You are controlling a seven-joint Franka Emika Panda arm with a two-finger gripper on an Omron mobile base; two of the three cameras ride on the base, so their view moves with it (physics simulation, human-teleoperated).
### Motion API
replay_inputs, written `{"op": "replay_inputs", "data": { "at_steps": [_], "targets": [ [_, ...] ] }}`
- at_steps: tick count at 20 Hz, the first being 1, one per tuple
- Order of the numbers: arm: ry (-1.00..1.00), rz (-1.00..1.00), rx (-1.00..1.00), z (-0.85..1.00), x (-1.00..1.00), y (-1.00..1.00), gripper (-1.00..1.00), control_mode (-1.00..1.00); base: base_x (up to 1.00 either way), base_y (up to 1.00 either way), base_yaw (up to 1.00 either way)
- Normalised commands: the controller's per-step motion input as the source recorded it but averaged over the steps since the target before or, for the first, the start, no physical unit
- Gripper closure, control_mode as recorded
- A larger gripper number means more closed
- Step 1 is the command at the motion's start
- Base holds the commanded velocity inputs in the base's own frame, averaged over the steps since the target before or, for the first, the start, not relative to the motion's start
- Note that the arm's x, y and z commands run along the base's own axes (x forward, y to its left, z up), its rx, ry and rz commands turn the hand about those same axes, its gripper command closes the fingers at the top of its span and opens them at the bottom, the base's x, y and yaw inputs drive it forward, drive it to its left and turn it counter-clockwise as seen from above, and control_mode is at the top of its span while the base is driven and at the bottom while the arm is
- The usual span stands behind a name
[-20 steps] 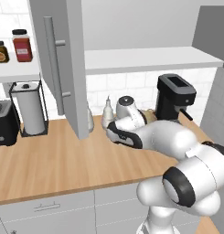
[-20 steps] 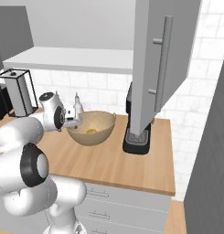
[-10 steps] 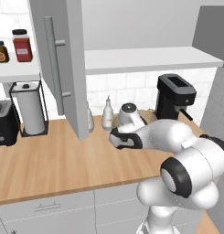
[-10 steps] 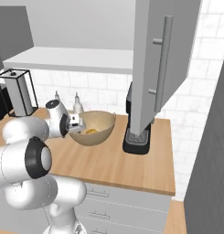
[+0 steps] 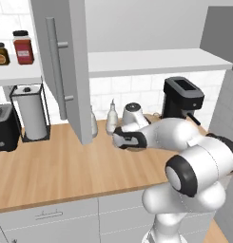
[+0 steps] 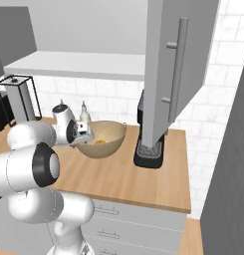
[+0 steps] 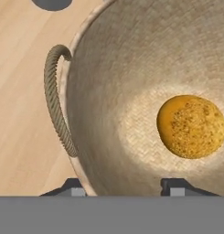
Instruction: Open the cabinet, pick up the bread from the cabinet and place it in the basket. Then move the basket to the dining counter.
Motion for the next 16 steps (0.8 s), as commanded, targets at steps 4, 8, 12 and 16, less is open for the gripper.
{"op": "replay_inputs", "data": {
  "at_steps": [4, 8, 12, 16],
  "targets": [
    [0.05, 0.05, -0.01, -0.10, 0.02, 0.00, 1.00, -1.00, 0.00, 0.00, 0.00],
    [0.00, 0.11, -0.10, 0.09, -0.17, 0.00, 1.00, -1.00, 0.00, 0.00, 0.00],
    [-0.05, 0.13, -0.15, 0.40, -0.42, 0.00, 1.00, -1.00, 0.00, 0.00, 0.00],
    [-0.03, 0.15, -0.19, 0.84, -0.51, 0.00, 1.00, -1.00, 0.00, 0.00, 0.00]
  ]
}}
